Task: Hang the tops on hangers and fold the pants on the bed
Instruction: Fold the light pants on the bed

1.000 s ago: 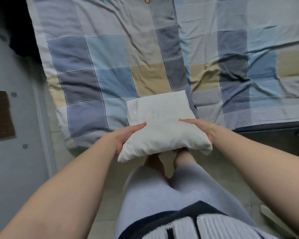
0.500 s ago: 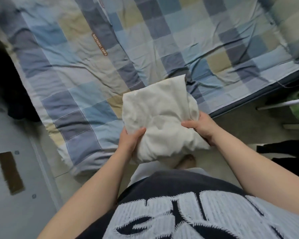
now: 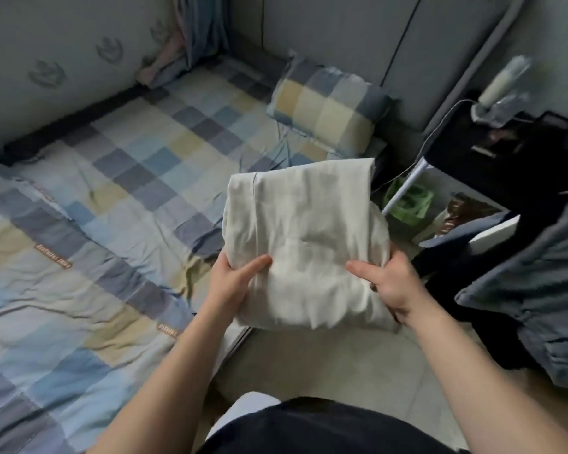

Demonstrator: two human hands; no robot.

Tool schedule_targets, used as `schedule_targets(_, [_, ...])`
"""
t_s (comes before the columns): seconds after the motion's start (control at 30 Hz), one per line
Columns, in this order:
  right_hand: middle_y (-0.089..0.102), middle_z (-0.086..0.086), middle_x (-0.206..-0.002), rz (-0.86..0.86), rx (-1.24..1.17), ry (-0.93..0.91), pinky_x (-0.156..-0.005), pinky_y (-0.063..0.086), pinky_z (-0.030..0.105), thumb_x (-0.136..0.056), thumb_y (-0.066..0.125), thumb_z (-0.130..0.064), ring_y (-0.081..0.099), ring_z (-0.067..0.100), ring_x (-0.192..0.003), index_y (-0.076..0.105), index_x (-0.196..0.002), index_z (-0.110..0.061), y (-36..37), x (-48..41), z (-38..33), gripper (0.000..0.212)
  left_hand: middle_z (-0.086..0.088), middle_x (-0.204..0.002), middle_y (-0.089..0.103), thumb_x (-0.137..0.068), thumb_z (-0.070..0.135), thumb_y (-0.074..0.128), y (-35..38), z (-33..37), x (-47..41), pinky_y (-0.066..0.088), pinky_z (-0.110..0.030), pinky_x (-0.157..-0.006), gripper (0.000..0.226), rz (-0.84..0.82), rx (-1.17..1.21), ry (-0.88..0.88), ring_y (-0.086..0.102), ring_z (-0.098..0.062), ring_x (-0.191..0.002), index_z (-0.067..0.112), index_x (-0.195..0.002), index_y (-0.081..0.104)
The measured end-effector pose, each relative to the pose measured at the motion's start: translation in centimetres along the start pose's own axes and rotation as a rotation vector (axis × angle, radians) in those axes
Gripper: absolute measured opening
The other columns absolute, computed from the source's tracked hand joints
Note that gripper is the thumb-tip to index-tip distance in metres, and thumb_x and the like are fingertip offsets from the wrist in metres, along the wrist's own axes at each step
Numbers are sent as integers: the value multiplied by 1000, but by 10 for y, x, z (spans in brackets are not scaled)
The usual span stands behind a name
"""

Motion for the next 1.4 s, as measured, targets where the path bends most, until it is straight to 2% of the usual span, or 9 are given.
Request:
schedule_targets(0.13, [78,-4,-98,107,-22,-124,-78,59,31,-77,82,-2,75,16,-92,71,-103,-20,-124,17,-15,33,17,-96,76,-72,19,90,120,26,22,54,-15,-65,42,-101,-18,103,72,-6,-91,31,-106,68])
schedule_targets(0.3, [78,-8,-99,258,-67,-217,-70,57,18,-78,82,-4,74,11,-91,74,-103,-25,-279,53,-25,33,11,-105,76,-52,43,90,278,56,58,57,-35,-82,61,-271,-40,201,72,-11,-98,34,-108,69])
schedule_targets(0.4, [78,-6,-102,364,-132,-237,-71,57,19,-79,82,-5,74,13,-94,78,-96,-33,-362,83,-19,34,15,-104,76,-50,48,90,370,69,82,56,-31,-79,56,-407,-85,254,72,-6,-97,41,-102,70])
schedule_targets(0.67, [77,0,-108,771,-313,-165,-91,55,40,-57,88,-34,73,21,-102,73,-110,-22,-533,160,46,56,26,-109,71,-61,46,92,591,60,156,55,-11,-68,55,-824,-197,309,68,6,-95,54,-108,64])
schedule_targets(0.87, [78,2,-102,1119,-447,-75,-70,60,31,-65,87,-31,76,21,-92,76,-104,-28,-636,215,99,41,25,-110,71,-61,51,91,755,26,226,52,-24,-82,59,-1154,-253,292,68,5,-97,49,-112,62])
schedule_targets(1.0, [77,-15,-90,1376,-549,-31,-60,58,25,-73,87,-22,75,9,-80,71,-98,-29,-701,240,132,30,19,-112,72,-68,44,91,863,-4,275,56,-31,-84,62,-1376,-341,264,70,-1,-99,39,-121,61])
schedule_targets(1.1, [76,-16,-88,1540,-647,34,-71,58,34,-76,85,-20,74,15,-85,69,-102,-28,-742,253,162,32,23,-107,72,-70,41,90,937,-32,307,57,-25,-78,53,-1491,-422,258,70,2,-93,43,-115,62])
schedule_targets(1.2, [69,-1,-118,1678,-732,96,-94,55,50,-74,86,-23,67,26,-102,60,-133,-19,-771,266,187,64,30,-98,71,-62,50,90,1001,-63,336,54,-23,-71,52,-1555,-537,264,68,7,-85,47,-106,62])
schedule_targets(1.4, [63,0,-126,1878,-839,203,-97,52,47,-79,83,-23,63,25,-104,53,-143,-18,-795,292,230,70,23,-103,62,-71,40,90,1073,-125,398,48,-20,-73,64,-1701,-705,324,62,2,-92,31,-127,59])
Point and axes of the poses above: each hand's wrist, its own x-axis away from the middle knuckle, its own y-axis out of the palm, z = x × y, the point moved 4 cm from there along -x, towards the middle knuckle
